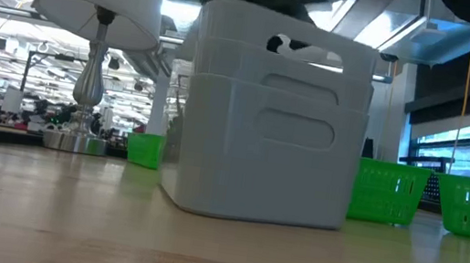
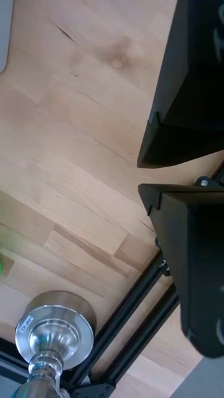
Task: Stack baskets by color
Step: Stack the bottom gray bin on top of the top gray bin
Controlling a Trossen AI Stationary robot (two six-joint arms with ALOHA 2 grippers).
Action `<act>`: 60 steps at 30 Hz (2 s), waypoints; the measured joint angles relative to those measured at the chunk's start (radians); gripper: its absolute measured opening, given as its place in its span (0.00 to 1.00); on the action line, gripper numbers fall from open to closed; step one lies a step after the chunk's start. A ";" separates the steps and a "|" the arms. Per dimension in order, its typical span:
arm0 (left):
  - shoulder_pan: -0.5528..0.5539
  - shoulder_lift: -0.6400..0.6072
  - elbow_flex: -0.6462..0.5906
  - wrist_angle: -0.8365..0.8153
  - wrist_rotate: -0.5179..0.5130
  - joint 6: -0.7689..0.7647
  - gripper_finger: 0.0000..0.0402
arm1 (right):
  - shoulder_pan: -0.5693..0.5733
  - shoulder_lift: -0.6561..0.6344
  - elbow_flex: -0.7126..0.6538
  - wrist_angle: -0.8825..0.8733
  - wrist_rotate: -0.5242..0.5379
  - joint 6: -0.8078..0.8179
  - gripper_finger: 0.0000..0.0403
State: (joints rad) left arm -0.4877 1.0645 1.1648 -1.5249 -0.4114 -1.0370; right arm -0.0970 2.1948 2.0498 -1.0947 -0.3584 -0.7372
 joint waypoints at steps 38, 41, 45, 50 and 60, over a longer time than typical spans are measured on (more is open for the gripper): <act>-0.081 0.003 0.000 0.281 -0.204 0.263 0.11 | 0.109 -0.201 -0.294 -0.256 0.114 0.348 0.26; -0.096 0.003 0.000 0.281 -0.205 0.262 0.11 | 0.115 -0.201 -0.369 -0.145 0.114 0.374 0.26; -0.106 0.003 0.000 0.281 -0.206 0.261 0.11 | 0.126 -0.201 -0.421 -0.045 0.146 0.390 0.26; -0.106 0.003 0.000 0.283 -0.206 0.254 0.11 | 0.138 -0.202 -0.457 0.120 0.089 0.363 0.26; -0.106 0.003 0.000 0.290 -0.206 0.251 0.11 | 0.151 -0.201 -0.489 0.603 0.016 0.367 0.26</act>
State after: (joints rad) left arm -0.5938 1.0676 1.1648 -1.2351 -0.6170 -0.7860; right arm 0.0536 1.9938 1.5608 -0.4918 -0.3428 -0.3703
